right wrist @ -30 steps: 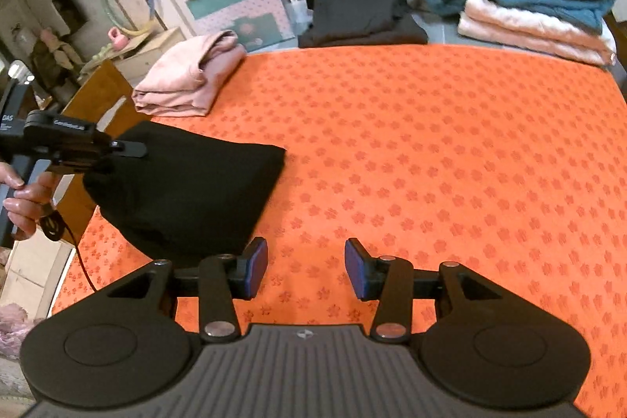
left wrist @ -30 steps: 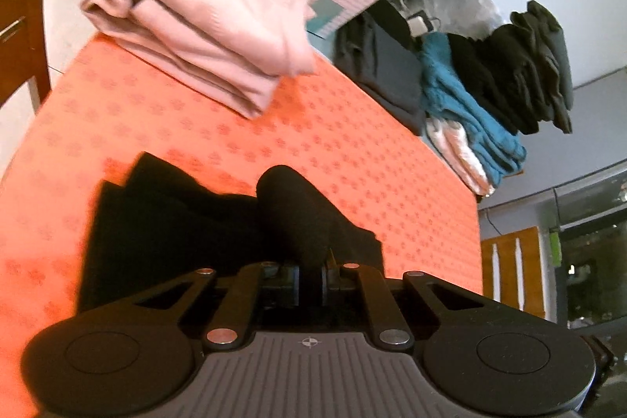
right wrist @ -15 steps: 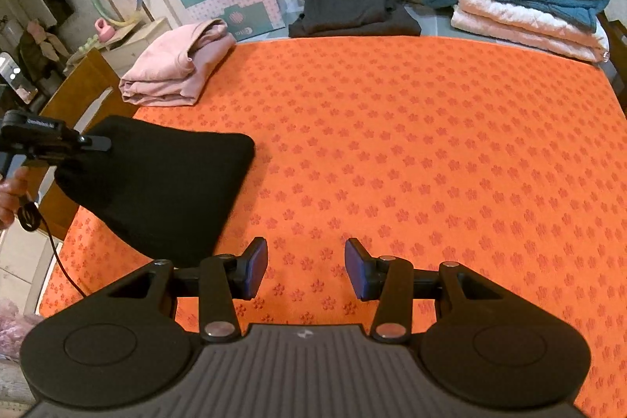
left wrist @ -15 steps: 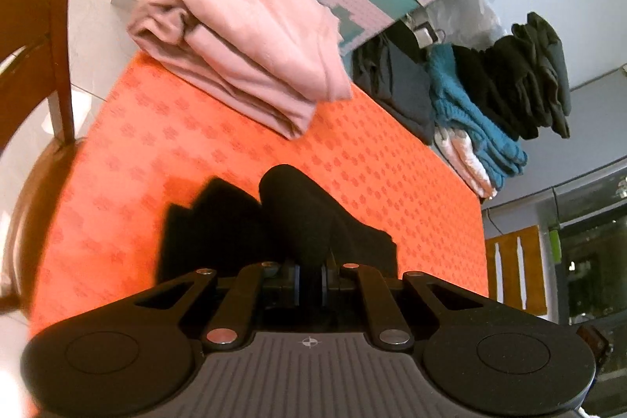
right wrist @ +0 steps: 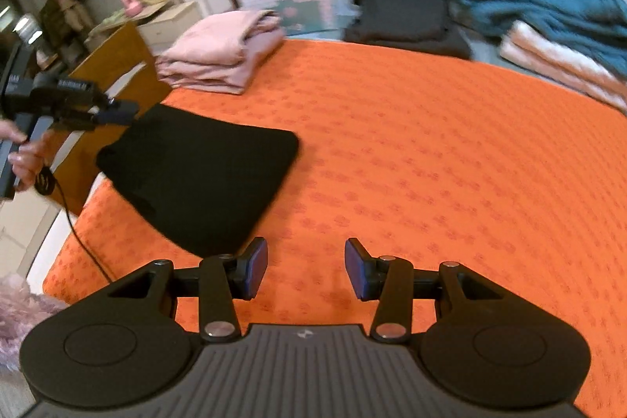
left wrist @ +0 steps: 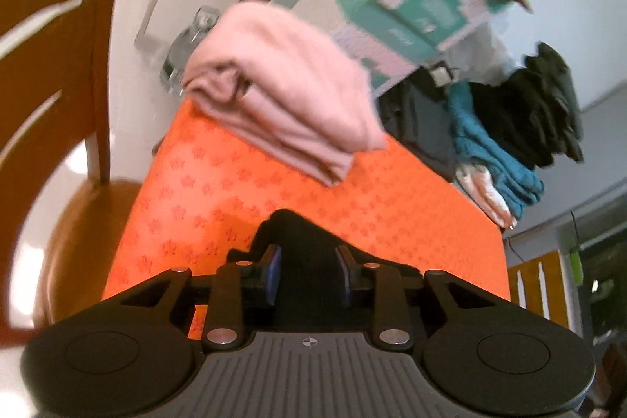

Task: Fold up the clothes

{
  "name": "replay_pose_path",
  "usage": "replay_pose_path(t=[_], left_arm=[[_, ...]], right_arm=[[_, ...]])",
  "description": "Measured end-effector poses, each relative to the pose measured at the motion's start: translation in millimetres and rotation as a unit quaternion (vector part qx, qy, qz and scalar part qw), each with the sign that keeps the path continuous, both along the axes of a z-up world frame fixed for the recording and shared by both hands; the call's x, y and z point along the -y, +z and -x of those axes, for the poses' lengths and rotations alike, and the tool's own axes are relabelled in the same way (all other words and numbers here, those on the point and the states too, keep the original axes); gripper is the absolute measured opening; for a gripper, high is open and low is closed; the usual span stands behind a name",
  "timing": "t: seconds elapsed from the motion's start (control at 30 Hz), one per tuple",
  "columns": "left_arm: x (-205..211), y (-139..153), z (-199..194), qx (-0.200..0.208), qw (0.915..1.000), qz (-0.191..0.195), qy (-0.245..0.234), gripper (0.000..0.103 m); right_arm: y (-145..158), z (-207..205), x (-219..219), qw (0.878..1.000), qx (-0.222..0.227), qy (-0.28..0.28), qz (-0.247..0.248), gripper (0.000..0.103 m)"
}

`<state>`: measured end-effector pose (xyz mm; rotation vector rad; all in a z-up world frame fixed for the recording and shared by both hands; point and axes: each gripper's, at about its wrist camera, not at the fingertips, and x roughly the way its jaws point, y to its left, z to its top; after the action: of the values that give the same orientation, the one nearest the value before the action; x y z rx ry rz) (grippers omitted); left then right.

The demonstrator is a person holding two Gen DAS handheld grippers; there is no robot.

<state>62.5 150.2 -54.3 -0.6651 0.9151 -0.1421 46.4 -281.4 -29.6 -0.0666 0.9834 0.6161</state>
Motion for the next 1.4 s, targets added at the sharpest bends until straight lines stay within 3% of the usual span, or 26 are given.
replay_pose_path(t=[0.1, 0.2, 0.27, 0.47, 0.67, 1.0, 1.27, 1.4], left_arm=[[15.3, 14.4, 8.2, 0.017, 0.9992, -0.022, -0.029, 0.031], [33.9, 15.0, 10.0, 0.013, 0.9975, -0.035, -0.06, 0.029], [44.5, 10.5, 10.0, 0.006, 0.9956, -0.051, -0.078, 0.028], [46.2, -11.3, 18.1, -0.021, 0.9924, -0.078, -0.093, 0.028], [22.1, -28.5, 29.7, -0.039, 0.9953, -0.059, -0.066, 0.025], [18.6, -9.2, 34.6, 0.007, 0.9973, -0.042, -0.06, 0.025], [24.7, -34.2, 23.6, -0.013, 0.9942, -0.069, -0.081, 0.024], [13.5, -34.6, 23.9, -0.016, 0.9956, -0.05, -0.077, 0.023]], right_arm=[[4.3, 2.5, -21.1, 0.999, 0.014, 0.03, 0.002, 0.048], [4.3, 0.1, -43.4, 0.998, 0.019, 0.055, 0.003, 0.031], [-1.6, -0.6, -55.5, 0.998, 0.018, 0.067, 0.007, 0.027], [-26.7, 1.7, -86.6, 0.994, 0.013, 0.1, 0.029, 0.026], [-50.8, 4.1, -116.2, 0.99, 0.008, 0.131, 0.05, 0.026], [-19.9, -16.1, -110.8, 0.997, 0.035, 0.073, 0.019, 0.026], [-52.3, -32.3, -127.9, 0.997, 0.004, 0.059, 0.041, 0.027], [-48.5, -31.0, -127.7, 0.998, 0.001, 0.044, 0.036, 0.027]])
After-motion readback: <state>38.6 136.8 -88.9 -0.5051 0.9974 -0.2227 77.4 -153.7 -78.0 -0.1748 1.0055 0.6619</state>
